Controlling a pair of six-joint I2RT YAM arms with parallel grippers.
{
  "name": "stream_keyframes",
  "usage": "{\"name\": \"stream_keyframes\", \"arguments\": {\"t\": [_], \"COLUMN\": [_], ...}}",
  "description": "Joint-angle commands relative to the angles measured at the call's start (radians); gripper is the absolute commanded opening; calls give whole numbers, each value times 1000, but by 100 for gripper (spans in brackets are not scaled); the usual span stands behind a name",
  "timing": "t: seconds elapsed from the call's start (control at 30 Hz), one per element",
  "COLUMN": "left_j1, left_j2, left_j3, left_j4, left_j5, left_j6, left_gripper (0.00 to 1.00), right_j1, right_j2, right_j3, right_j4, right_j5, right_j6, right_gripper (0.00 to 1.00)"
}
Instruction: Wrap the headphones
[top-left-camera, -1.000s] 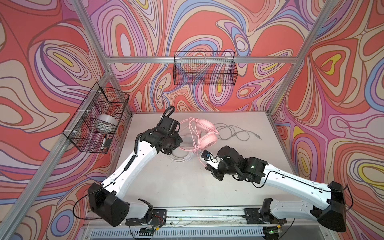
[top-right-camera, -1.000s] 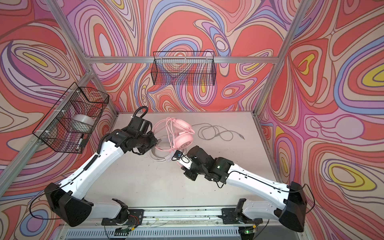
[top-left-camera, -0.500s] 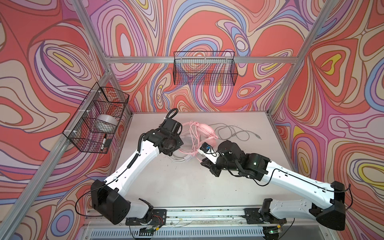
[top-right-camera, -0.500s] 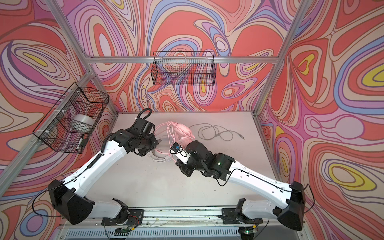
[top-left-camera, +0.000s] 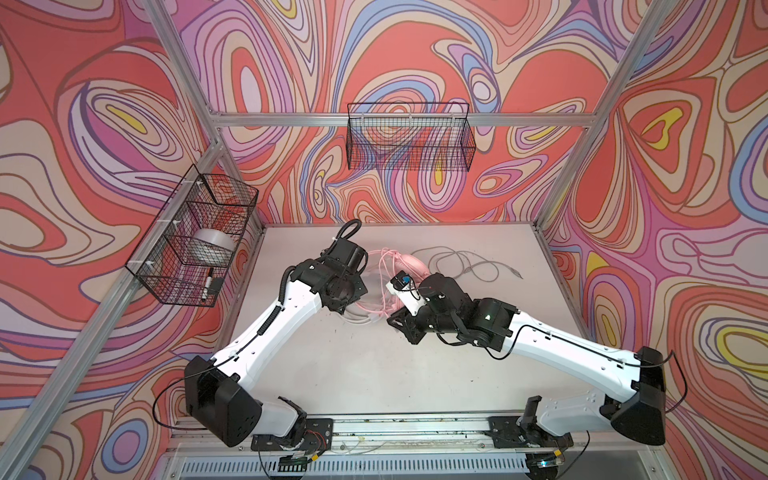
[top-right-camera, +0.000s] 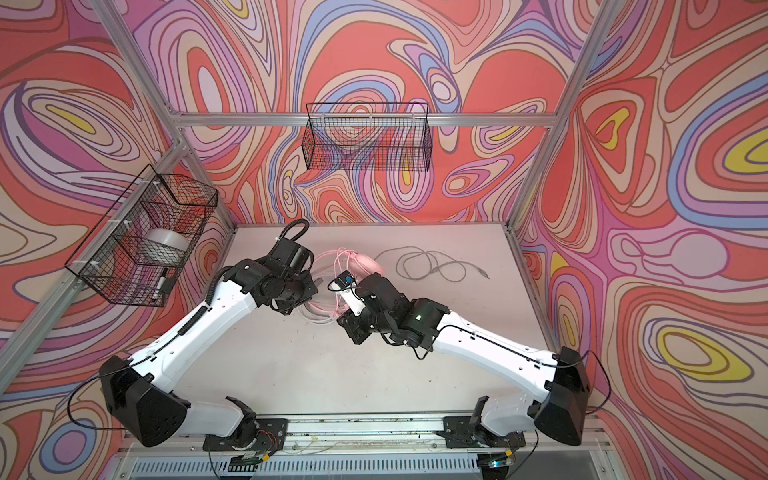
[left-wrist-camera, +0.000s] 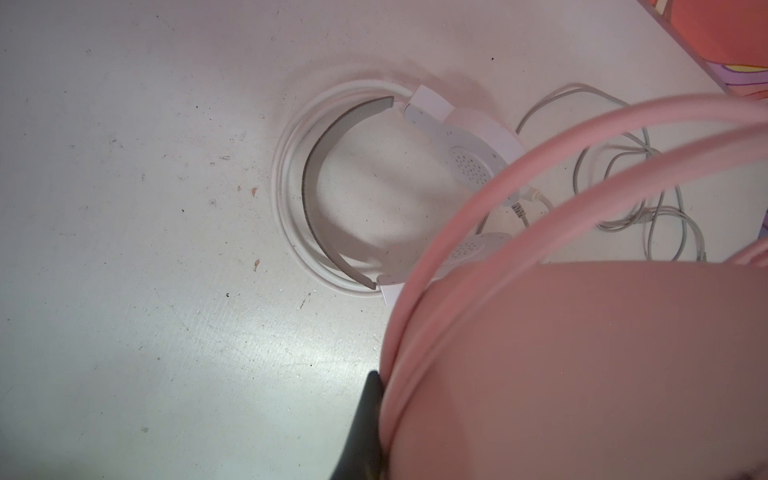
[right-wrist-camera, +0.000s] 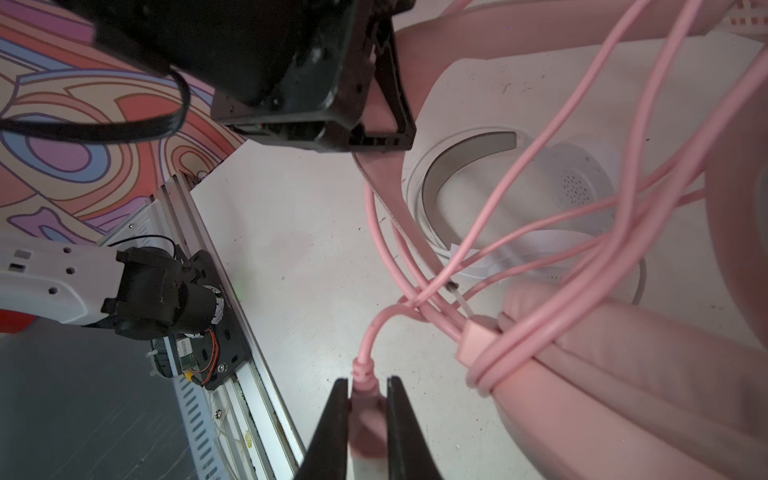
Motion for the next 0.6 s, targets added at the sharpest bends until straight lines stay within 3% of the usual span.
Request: {"name": "stream_keyframes", "arguments": {"t": [0.0,0.37,0.57], "left_j1": [-11,-12,-24], "left_j2": [-6,6,48], "left_j3": [-1,-11,21], "left_j4": [-6,-68,-111], "left_j5": [13,37,70], "left_j6": [1,77,148], "left_gripper": [0,0,0], "right_j1": [7,6,6], "right_j2": [16,1,71], "right_j3": [63,117,188], "right_j4": [-9,-115,-179], "right_j5": [26,61,32], "right_j6": [2,-312,-458], "right_gripper": [0,0,0]}}
